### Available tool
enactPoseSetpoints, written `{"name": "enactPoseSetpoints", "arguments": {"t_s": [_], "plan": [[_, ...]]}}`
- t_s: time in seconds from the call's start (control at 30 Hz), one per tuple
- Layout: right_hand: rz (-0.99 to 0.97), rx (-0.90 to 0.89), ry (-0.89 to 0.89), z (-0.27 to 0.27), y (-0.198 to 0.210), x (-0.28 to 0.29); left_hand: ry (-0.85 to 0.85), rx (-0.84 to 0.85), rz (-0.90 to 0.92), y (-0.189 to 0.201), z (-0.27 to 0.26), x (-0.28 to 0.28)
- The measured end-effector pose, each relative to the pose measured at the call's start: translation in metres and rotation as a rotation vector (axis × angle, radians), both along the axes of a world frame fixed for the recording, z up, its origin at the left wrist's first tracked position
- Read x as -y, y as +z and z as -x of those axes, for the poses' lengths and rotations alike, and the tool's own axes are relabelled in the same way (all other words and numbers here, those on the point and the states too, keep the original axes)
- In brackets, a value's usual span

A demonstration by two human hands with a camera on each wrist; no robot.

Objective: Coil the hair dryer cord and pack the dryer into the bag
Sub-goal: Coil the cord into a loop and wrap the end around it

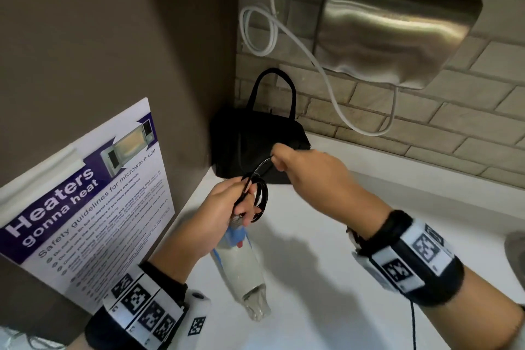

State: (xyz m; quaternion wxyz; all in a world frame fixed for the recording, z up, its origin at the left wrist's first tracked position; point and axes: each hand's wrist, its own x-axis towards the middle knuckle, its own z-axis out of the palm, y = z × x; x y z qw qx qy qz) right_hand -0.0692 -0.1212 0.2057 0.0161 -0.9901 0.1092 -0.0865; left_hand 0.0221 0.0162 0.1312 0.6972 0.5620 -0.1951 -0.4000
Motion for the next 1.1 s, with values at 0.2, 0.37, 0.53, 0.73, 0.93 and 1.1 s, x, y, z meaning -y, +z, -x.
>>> {"name": "enactPoseSetpoints", "arguments": {"t_s": [0.2, 0.37, 0.53, 0.73, 0.93, 1.1], "plan": [[-0.338, -0.009, -0.035, -0.020, -0.047, 0.038, -0.052, 0.039, 0.037, -0.002, 0.005, -0.007], [-0.756, -0.083, 0.017, -0.013, -0.053, 0.024, -0.071, 0.104, 0.040, -0.004, 0.002, -0.007], [-0.763, -0.069, 0.209, -0.007, -0.051, 0.016, -0.129, 0.040, 0.077, -0.004, 0.002, -0.002], [-0.764, -0.044, 0.267, -0.006, -0.051, 0.017, -0.250, -0.014, 0.159, -0.008, -0.004, -0.008], [-0.860, 0.104, 0.187, -0.019, -0.059, 0.015, -0.258, -0.031, 0.209, -0.009, -0.004, -0.007], [-0.753, 0.122, 0.154, -0.022, -0.060, 0.011, -0.200, -0.150, 0.256, -0.013, -0.006, -0.003]]}}
